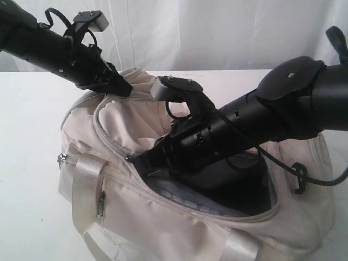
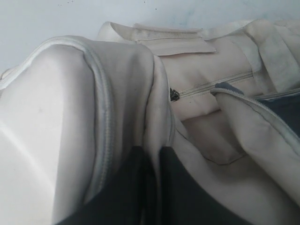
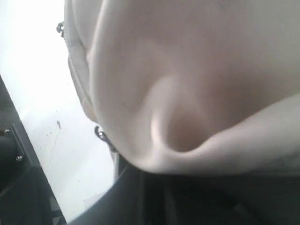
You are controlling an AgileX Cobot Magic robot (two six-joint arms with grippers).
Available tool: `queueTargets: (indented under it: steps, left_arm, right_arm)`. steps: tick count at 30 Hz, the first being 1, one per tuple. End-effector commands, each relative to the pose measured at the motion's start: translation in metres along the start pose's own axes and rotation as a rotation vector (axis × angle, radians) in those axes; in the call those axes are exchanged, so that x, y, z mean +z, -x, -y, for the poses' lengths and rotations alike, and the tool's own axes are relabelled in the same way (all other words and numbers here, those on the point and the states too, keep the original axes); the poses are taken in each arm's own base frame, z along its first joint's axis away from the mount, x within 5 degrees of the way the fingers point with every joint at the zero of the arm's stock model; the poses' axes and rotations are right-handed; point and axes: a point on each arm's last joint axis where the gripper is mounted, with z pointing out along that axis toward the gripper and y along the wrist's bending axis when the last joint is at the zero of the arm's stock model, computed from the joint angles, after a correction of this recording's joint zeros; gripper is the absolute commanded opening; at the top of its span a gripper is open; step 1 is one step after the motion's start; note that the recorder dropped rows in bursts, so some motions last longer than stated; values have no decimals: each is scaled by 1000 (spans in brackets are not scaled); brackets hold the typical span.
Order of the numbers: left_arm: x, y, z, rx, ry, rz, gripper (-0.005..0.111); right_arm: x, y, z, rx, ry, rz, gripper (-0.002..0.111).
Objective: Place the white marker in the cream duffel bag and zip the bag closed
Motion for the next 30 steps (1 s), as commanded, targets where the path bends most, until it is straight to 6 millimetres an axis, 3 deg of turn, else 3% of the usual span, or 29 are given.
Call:
queueTargets:
  steps: [1,10,14,19,21,24,30]
  left_arm:
    - [-3,2,2,1,-17,6,0]
    - [-3,2,2,1,-17,6,0]
    - [-5,1,4,3,-33,-3,1]
    - [-25,15,17,103,-61,27,36]
    - [-37,19,27,157,-93,18,45]
    - [-48,17,33,180,-83,-22,50]
    - [-76,8,47,34,-49,-152,62]
  right_arm:
    - [-16,4,-8,-26,-27,37,0]
    - [-50,-5,-28,-79,-40,-22,0]
    - [-51,-5,-29,-77,-40,-18,0]
    - [-51,-3,-28,-77,-51,-3,0]
    - [-51,-2,-27,-77,-57,5,0]
    - [-51,-1,-26,-83,-71,17,0]
    - [-51,0,-25,-86,-85,32,0]
